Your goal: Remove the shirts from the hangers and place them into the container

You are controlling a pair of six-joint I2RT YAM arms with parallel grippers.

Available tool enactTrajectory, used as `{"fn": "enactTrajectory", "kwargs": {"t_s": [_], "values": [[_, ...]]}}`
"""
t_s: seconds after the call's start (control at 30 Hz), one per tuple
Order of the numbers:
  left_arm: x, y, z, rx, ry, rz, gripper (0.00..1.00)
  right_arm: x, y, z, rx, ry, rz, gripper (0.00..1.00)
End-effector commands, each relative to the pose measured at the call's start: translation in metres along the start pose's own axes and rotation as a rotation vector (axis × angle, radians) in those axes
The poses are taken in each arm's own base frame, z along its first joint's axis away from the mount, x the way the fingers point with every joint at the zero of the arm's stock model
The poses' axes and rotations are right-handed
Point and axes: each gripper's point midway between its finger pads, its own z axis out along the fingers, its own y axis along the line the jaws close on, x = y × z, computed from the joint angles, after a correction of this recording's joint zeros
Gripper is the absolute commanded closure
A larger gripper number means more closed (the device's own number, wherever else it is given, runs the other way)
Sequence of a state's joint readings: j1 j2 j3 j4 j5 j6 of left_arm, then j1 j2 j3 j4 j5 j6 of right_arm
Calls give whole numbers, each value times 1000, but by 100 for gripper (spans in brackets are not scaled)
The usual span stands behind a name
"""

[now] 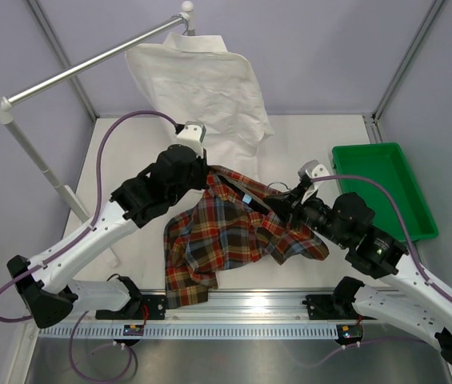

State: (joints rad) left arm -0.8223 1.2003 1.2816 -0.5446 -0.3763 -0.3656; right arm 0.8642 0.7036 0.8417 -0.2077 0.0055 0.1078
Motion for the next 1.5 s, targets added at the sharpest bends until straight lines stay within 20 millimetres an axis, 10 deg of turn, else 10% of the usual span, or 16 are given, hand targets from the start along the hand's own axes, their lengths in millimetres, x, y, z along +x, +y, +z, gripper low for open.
{"fn": "enactTrajectory", "kwargs": {"t_s": [0.0, 1.0, 1.13, 1.47], "values": [[-15, 8, -1, -52, -31, -28, 100, -73, 14, -19, -55, -219, -28, 100], [26, -22, 2, 151, 73, -3, 93, -117, 18, -26, -59, -349, -79, 100], [19, -17, -10, 163, 13, 9, 78, -111, 16, -17, -48, -327, -83, 100], [-6, 15, -51, 120, -119, 124, 7, -80, 4, 8, 2, -238, -83, 100]]}}
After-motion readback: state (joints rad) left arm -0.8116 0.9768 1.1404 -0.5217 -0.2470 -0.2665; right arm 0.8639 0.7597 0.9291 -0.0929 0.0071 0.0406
